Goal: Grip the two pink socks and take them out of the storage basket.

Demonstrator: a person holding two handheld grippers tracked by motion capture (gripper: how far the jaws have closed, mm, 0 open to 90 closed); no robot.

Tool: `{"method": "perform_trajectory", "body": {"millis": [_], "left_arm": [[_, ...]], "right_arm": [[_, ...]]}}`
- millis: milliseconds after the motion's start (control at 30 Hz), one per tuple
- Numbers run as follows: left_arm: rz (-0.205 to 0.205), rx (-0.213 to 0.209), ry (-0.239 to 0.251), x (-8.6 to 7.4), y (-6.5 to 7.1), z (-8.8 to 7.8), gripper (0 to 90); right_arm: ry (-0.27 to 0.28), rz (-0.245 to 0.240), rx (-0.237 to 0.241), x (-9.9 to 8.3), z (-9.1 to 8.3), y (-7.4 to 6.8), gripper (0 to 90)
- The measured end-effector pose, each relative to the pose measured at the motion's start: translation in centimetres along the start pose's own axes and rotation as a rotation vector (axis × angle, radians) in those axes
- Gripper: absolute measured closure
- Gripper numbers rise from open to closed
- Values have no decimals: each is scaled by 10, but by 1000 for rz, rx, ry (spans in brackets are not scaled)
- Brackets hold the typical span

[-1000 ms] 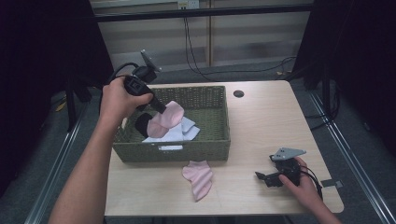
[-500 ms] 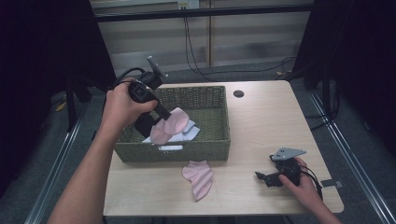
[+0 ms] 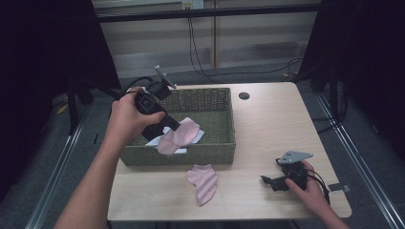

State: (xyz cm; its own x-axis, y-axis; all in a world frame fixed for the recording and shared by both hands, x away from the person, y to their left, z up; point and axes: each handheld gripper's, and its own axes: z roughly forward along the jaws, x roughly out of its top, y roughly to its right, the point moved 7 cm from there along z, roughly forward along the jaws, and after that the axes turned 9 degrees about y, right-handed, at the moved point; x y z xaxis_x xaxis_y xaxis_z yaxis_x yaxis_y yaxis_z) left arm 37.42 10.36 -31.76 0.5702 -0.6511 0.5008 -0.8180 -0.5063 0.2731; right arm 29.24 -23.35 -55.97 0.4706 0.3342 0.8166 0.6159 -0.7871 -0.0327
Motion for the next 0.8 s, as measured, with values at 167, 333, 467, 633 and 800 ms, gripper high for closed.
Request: {"method": "perform_trajectory", "body": {"millis": [167,333,467,633,800], "left_arm": [[7,-22,6,-5,6,5,875],[23,-36,1,-6,11,6,874],[35,-52,7,-9,18,9,874],[48,-84,6,-14,26,16,872],[56,-74,7,-22,23,27,679]], "right_arm": [[1,-2,0,0,0,0,100],[1,-2,0,0,0,0,100],[0,-1,0,0,0,0,100],[1,-2,0,0,0,0,100],[0,-1,1,0,0,0,100]]}}
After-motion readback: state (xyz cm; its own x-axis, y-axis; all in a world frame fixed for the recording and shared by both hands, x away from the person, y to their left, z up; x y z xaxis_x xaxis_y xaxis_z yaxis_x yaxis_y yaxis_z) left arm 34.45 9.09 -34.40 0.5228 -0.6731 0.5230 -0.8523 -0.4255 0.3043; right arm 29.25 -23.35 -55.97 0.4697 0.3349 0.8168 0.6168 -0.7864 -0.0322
